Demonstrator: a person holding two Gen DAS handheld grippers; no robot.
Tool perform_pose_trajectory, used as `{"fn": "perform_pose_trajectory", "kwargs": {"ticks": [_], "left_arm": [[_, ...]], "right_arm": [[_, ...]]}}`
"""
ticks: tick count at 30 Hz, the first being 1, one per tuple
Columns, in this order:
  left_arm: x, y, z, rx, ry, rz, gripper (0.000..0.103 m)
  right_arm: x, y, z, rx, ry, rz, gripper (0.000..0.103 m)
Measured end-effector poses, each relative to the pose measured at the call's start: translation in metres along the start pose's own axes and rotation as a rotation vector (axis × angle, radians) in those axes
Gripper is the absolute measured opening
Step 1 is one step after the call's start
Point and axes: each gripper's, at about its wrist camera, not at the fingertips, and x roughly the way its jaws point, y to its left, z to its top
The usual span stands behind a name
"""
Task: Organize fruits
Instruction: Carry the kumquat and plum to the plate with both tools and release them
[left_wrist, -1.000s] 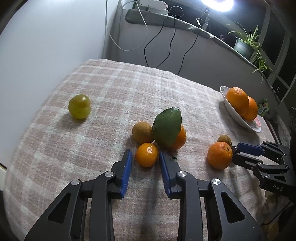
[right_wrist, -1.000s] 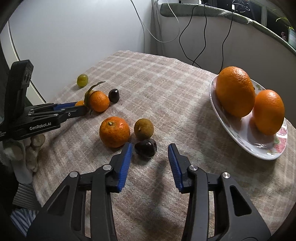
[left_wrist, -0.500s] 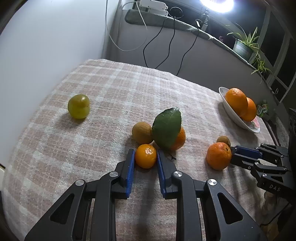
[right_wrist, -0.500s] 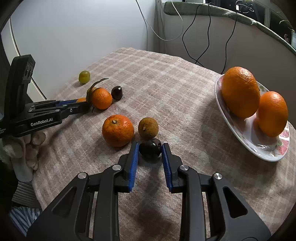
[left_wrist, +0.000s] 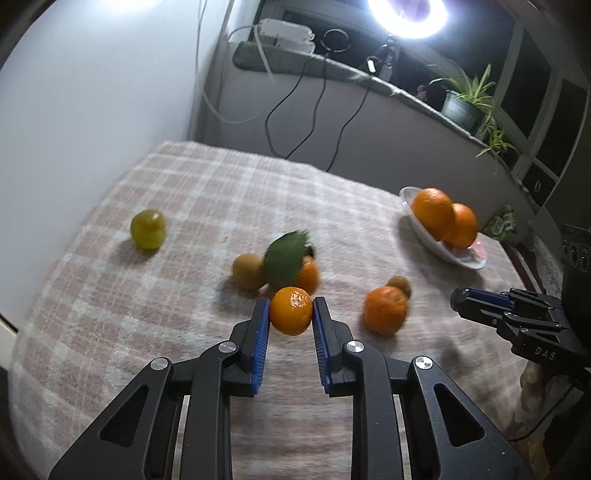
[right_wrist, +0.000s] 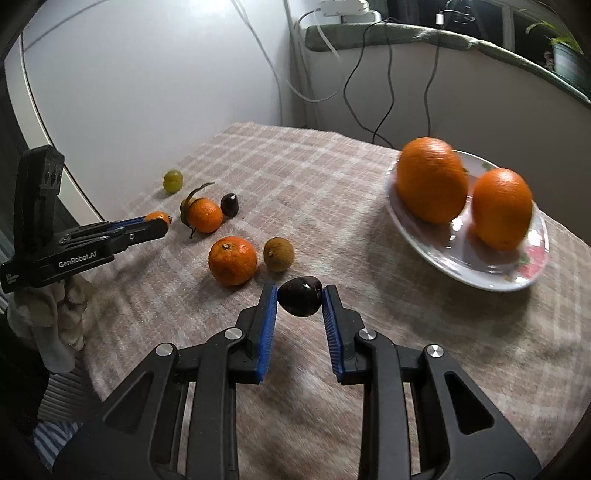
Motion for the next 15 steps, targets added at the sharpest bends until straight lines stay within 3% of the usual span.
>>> {"fn": "perform_pose_trajectory", "kwargs": {"ticks": [15], "left_arm": [[0.006,-0.079,0.019,0.093,-0.024,-0.150,0.021]], "right_arm": [[-0.041,-0.050,0.003,0.102,-0.089,-0.060,0.026]]}}
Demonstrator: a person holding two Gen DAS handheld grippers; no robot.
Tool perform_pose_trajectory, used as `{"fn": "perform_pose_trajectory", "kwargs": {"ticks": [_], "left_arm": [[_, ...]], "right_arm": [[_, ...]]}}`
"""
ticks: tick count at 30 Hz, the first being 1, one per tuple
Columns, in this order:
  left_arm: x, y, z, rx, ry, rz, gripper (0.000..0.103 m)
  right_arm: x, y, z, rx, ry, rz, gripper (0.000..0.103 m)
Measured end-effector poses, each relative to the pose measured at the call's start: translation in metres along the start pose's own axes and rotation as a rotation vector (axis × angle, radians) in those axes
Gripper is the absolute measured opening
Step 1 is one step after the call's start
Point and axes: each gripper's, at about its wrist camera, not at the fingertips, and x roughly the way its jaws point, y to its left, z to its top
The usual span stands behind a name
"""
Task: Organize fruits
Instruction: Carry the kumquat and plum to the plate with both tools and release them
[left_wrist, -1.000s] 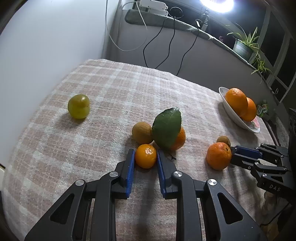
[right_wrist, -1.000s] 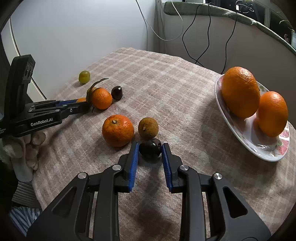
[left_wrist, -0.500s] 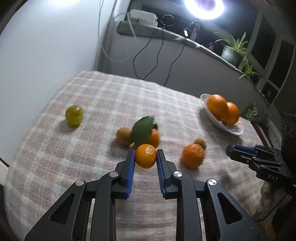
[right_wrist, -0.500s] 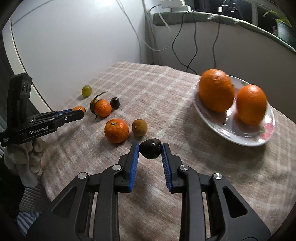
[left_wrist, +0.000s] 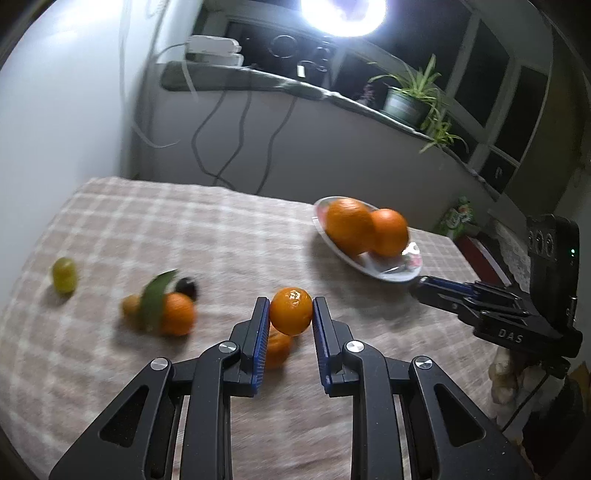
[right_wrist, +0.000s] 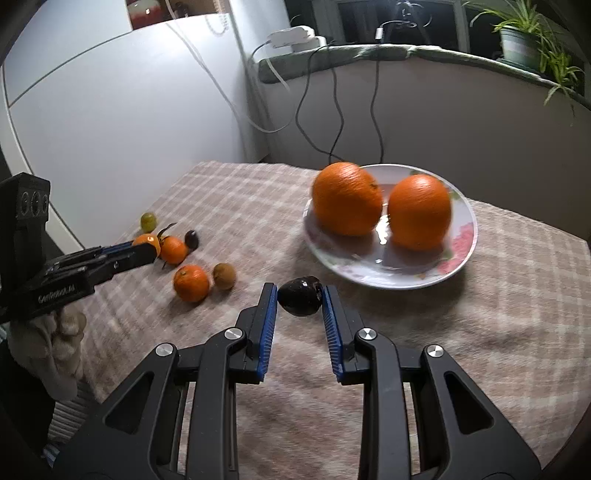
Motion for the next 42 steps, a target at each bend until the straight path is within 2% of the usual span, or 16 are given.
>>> {"fn": "perform_pose_trajectory", "kwargs": {"ticks": [9,20,29,42], "left_arm": [[0.037,-0.043,0.015,0.057,0.019,-0.056,0.021],[0.082,-0.079,0.026,0.111,0.057,-0.087,0.021],[0.105,-0.089,0.028,0.131,0.083,-0.078,0.021],[0.113,-0.096,0.029,0.154,0.095,-0.073,0.022]], "right_arm": [[0.004,-0.022,0.010,0.014,-0.019,-0.053,0.026],[0.019,-0.049,0.016,0.036,-0.007,-0.086,0.026],[0.031,-0.061,0.018,0.050,0.009,-0.095,0.026],[0.034,-0.061,0.018,0.038,0.013,-0.115,0.027]]}}
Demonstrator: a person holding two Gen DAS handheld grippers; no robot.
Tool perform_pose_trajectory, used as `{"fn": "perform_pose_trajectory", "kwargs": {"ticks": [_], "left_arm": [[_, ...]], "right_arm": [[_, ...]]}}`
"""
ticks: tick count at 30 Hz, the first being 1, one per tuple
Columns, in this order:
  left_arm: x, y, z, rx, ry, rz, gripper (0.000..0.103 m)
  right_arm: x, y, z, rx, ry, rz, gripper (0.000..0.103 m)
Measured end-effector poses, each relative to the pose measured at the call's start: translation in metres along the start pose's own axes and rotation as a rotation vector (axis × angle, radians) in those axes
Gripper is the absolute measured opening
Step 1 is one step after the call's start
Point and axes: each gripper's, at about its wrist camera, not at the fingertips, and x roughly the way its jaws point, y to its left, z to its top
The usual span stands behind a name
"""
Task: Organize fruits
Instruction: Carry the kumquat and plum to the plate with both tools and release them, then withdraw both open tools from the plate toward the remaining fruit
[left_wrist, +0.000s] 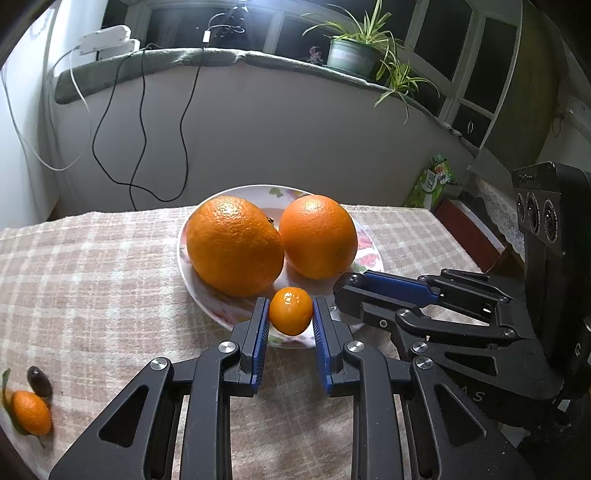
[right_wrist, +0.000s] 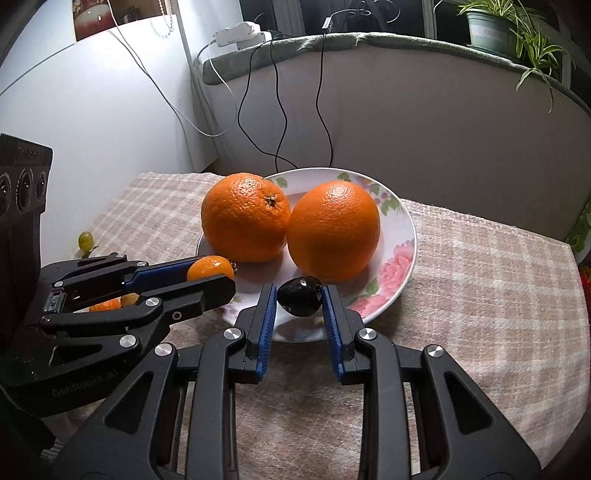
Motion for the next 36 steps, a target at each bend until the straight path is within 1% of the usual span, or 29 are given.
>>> {"fn": "perform_pose_trajectory", "kwargs": {"ticks": [2,3,5,7,9,11,24,26,29,31,33,36], "left_arm": [[0.000,-0.001,0.000,0.004,-0.001,0.002,0.022],[0.000,-0.001,0.000,0.005,0.000,0.003,0.022],[0.000,0.000,0.001,0.001,-0.002,0.009,0.026],[-0.001,0.002,0.002,-0.007,-0.004,0.009,0.032],[-0.003,0.005,0.002,-0.010,-0.006,0.012,0.032],[-0.005,0.005,0.002,-0.010,-0.008,0.012,0.032],[-0.023,0.004,-0.001,-0.018,-0.026,0.007,0.032],[-0.028,0.006,-0.002,-0.023,-0.031,0.011,0.034],[-0.036,0.009,-0.005,-0.032,-0.036,0.020,0.045],[-0.041,0.014,-0.009,-0.047,-0.037,0.030,0.060],[-0.049,0.020,-0.013,-0.063,-0.044,0.033,0.068],[-0.062,0.027,-0.021,-0.063,-0.049,0.057,0.069]], "right_arm": [[0.000,0.000,0.000,-0.002,0.001,-0.004,0.027],[0.000,0.001,0.001,-0.004,0.001,-0.006,0.030],[-0.002,0.000,0.001,-0.004,-0.006,-0.024,0.035],[-0.004,-0.002,0.001,0.002,-0.010,-0.029,0.041],[-0.007,-0.004,0.001,0.008,-0.018,-0.038,0.053],[-0.010,-0.006,0.000,0.011,-0.027,-0.043,0.058],[-0.031,0.000,-0.003,0.000,-0.054,-0.065,0.080],[-0.034,0.003,-0.003,-0.002,-0.057,-0.062,0.083],[-0.040,0.007,-0.004,-0.004,-0.061,-0.058,0.086],[-0.044,0.010,-0.005,-0.008,-0.064,-0.059,0.092],[-0.049,0.014,-0.005,-0.013,-0.070,-0.058,0.097],[-0.053,0.022,-0.006,-0.028,-0.074,-0.044,0.101]]}}
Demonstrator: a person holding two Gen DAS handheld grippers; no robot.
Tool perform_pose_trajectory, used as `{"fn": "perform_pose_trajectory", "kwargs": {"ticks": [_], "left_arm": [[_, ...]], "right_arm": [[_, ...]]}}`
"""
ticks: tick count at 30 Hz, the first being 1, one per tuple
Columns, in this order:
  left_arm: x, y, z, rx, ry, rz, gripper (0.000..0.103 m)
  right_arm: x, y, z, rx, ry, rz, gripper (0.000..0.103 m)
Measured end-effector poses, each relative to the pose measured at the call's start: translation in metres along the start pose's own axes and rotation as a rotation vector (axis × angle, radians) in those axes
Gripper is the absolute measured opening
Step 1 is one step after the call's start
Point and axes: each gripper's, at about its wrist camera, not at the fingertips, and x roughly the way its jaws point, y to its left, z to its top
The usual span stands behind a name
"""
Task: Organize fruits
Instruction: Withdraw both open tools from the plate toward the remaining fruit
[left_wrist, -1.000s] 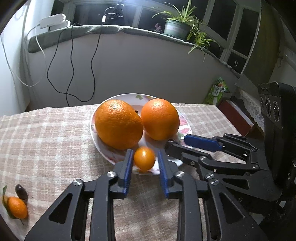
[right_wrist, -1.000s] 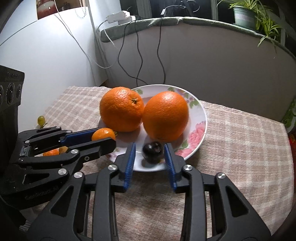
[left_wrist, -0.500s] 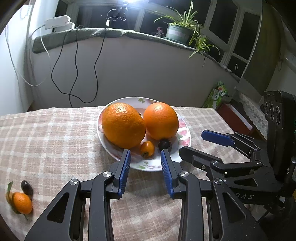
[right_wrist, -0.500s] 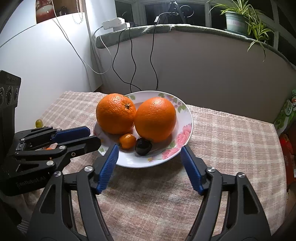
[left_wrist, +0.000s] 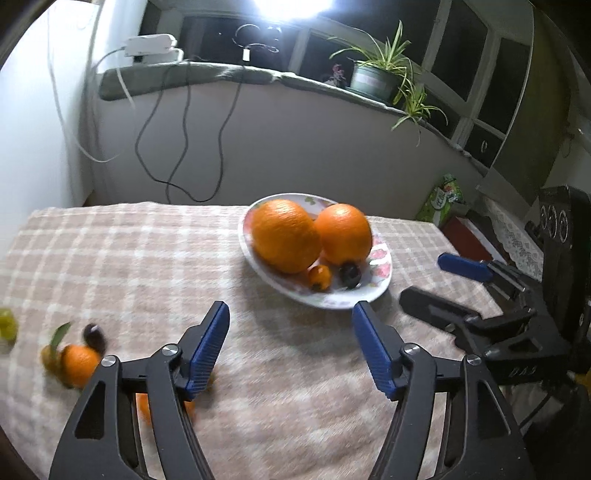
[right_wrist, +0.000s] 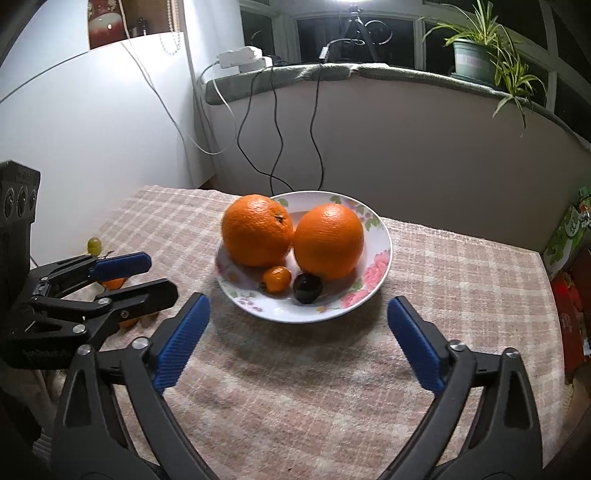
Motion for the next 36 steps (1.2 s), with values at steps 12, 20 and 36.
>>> {"fn": "perform_pose_trajectory", "kwargs": {"ticks": [12,20,36], "left_arm": [[-0.050,0.039,-0.044,-0.041,-0.021,0.069,0.069],[-0.058,0.068,-0.065,-0.111,-0.006,0.084,0.063],[-0.035,0.072,-0.063,-0.101,0.041,0.061,0.050]], "right_arm": [[-0.003,0.042,-0.005,-0.078,0.014,0.091,0.101],[0.005,0.069,-0.007,-0.127,0.036,0.148,0.101],[0.047,0.101,-0.005,-0.124,0.127,0.308,0.085]]}}
